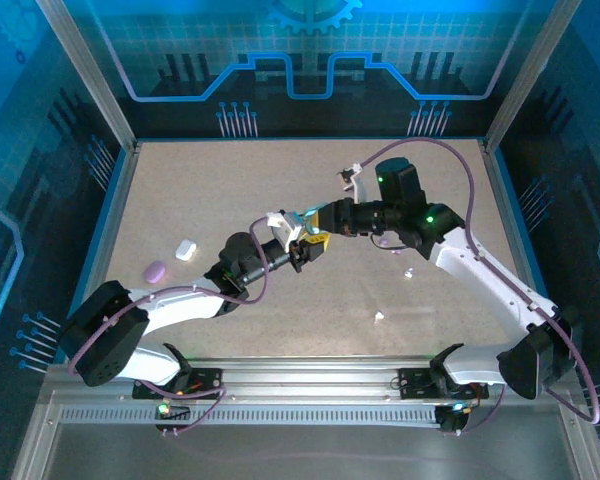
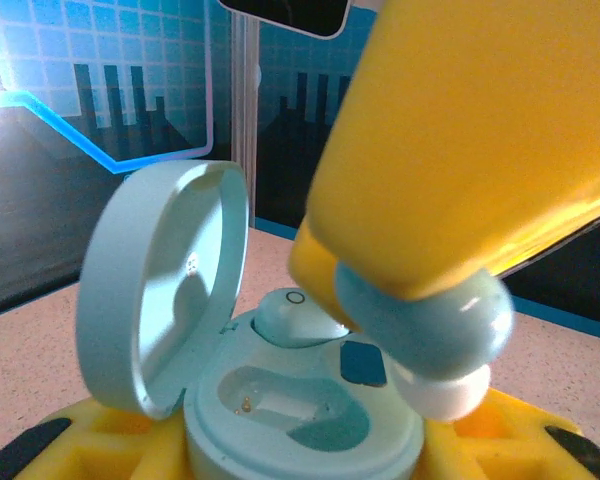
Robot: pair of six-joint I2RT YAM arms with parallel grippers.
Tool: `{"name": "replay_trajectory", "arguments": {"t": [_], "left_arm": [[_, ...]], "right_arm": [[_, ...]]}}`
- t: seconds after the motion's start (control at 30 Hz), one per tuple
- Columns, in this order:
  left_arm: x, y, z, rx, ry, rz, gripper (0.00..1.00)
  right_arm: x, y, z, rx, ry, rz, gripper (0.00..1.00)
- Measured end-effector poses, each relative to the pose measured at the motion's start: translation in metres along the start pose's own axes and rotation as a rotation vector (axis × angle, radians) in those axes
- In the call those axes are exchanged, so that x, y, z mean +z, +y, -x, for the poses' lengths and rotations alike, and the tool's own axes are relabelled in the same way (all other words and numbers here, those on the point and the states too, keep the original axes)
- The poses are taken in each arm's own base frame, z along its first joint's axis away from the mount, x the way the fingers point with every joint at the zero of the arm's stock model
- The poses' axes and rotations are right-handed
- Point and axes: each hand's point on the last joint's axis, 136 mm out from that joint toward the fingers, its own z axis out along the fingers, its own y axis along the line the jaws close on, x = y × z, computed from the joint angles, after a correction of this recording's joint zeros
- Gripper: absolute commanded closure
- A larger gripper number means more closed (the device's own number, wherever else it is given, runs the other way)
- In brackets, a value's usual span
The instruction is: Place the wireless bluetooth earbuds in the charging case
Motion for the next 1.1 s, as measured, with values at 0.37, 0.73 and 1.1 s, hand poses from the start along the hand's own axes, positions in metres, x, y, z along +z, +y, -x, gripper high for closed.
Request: {"name": "replay_trajectory", "arguments": {"t": [0.37, 0.73, 1.1], "left_arm": [[0.001, -0.001, -0.001, -0.003, -0.004, -0.007, 0.64], [0.002, -0.001, -0.003, -0.008, 0.001, -0.005, 0.64], [0.002, -0.002, -0.003, -0.008, 0.002, -0.008, 0.64]], "right_arm": [[0.007, -0.01, 0.005, -0.012, -0.016, -0.069, 0.79], [0.011, -0.012, 0.003, -0.044, -0.001, -0.126, 0.75], [0.008, -0.014, 0.001, -0.071, 0.011, -0.173, 0.69]]}}
